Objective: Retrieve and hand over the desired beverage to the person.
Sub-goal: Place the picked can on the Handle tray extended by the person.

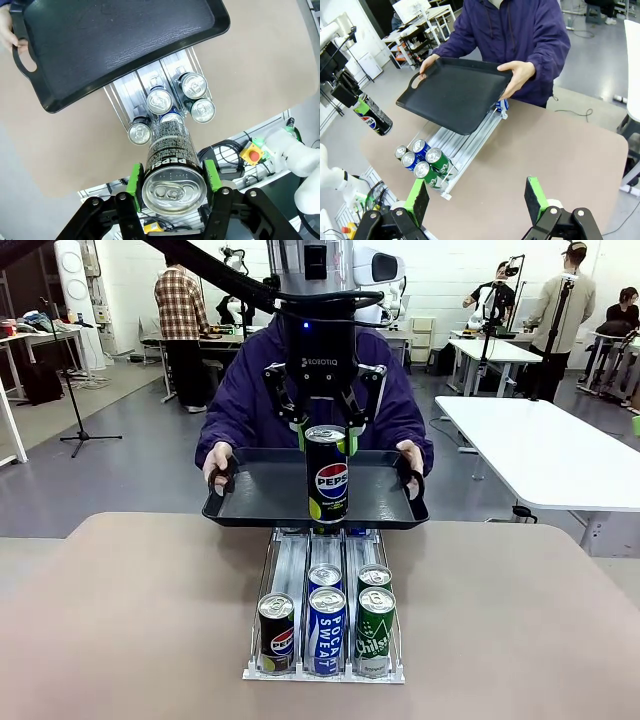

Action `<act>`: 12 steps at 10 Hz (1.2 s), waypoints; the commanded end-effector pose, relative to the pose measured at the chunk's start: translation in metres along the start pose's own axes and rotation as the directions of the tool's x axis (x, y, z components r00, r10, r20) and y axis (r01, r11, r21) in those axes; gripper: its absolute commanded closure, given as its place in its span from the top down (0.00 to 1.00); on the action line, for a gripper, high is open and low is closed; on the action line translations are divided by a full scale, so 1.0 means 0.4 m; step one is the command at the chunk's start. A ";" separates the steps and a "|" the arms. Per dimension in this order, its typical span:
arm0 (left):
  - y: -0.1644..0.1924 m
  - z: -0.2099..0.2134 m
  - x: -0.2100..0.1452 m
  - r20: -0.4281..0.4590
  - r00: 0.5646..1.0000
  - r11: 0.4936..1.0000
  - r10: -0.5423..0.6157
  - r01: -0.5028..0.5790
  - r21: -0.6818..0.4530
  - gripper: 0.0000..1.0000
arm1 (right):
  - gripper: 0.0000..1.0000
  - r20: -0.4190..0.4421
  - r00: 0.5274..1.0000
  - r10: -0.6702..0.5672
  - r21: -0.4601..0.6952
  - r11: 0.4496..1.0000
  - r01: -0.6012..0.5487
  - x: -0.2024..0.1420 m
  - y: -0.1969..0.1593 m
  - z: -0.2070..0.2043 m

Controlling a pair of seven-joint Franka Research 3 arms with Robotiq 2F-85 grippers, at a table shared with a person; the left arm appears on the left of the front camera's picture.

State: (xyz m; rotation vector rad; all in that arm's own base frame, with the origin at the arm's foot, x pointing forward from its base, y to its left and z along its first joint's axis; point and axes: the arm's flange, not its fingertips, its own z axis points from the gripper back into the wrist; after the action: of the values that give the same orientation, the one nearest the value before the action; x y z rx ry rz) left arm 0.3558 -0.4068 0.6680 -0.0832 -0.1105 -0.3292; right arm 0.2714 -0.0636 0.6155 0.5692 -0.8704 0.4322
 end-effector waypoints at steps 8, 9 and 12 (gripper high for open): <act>0.003 0.006 -0.006 0.012 1.000 1.000 -0.003 0.003 -0.009 0.00 | 1.00 0.006 1.000 0.004 0.025 1.000 -0.004 0.002 -0.004 -0.004; 0.000 0.000 0.000 0.000 1.000 1.000 0.000 0.000 0.000 0.58 | 1.00 0.006 1.000 0.004 0.025 1.000 -0.004 0.002 -0.004 -0.004; 0.142 0.019 0.077 0.105 0.993 0.997 0.045 -0.052 0.061 0.58 | 1.00 0.006 1.000 0.004 0.025 1.000 -0.004 0.002 -0.004 -0.004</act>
State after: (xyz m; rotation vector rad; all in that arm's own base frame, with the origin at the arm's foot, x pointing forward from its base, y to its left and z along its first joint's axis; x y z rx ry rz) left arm 0.3915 -0.3775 0.6689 -0.0714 -0.1432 -0.2848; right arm 0.2713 -0.0636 0.6155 0.5690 -0.8705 0.4321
